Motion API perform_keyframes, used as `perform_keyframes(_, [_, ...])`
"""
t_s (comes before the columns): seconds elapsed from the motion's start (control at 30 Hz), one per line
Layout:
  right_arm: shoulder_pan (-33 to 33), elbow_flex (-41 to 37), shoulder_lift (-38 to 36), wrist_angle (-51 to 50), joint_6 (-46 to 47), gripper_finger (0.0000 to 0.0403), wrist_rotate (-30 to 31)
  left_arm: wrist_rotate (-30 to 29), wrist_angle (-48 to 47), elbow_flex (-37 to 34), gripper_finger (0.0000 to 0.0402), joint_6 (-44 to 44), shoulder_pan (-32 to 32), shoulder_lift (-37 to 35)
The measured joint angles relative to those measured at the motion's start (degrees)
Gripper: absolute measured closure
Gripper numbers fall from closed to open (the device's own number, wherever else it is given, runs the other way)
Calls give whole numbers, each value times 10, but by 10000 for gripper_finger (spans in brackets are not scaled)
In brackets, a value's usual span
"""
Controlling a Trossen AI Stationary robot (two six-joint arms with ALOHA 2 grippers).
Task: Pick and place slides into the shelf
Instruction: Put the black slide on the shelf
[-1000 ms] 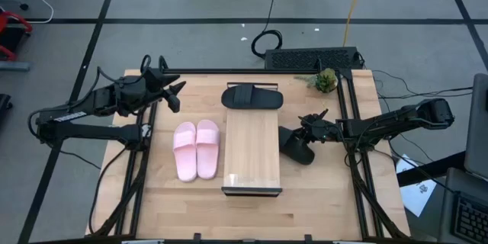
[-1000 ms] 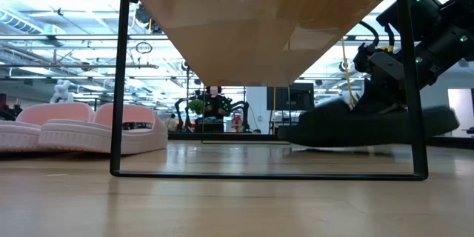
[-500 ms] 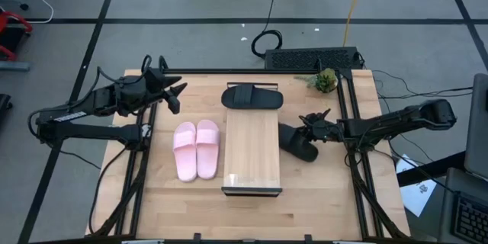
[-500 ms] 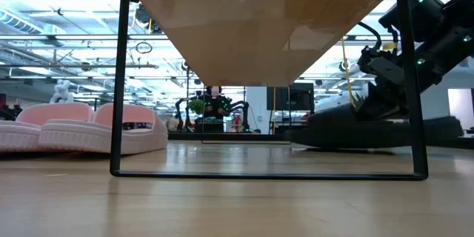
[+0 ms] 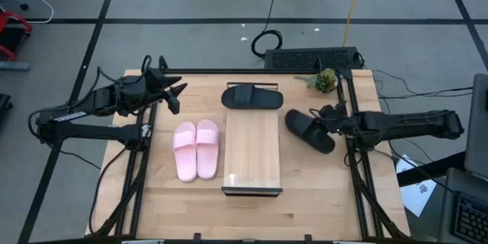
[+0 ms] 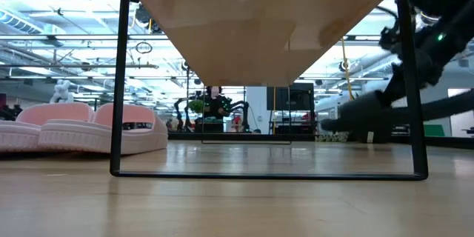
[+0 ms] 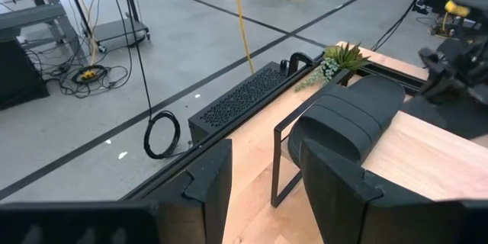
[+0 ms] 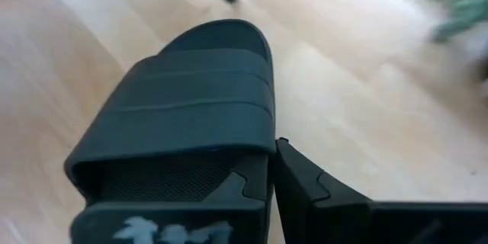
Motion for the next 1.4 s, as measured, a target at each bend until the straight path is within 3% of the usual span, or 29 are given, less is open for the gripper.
perform_keyframes(0.2, [-10, 86, -32, -103, -40, 402, 39, 0, 0, 0, 245, -1, 0, 0])
perform_keyframes(0.77, [-11, 250, -53, -106, -159, 403, 88, -1, 0, 0, 245, -5, 0, 0])
perform_keyframes(1.03, [-10, 278, -13, 78, -237, 403, -96, -4, 1, 0, 245, 0, 0, 0])
perform_keyframes(1.27, [-12, 277, 125, 196, -264, 403, -248, -4, 1, 0, 245, 1, 0, 0])
perform_keyframes(1.4, [-35, 313, 212, 210, -292, 403, -317, -4, 1, 0, 245, 6, 0, 0])
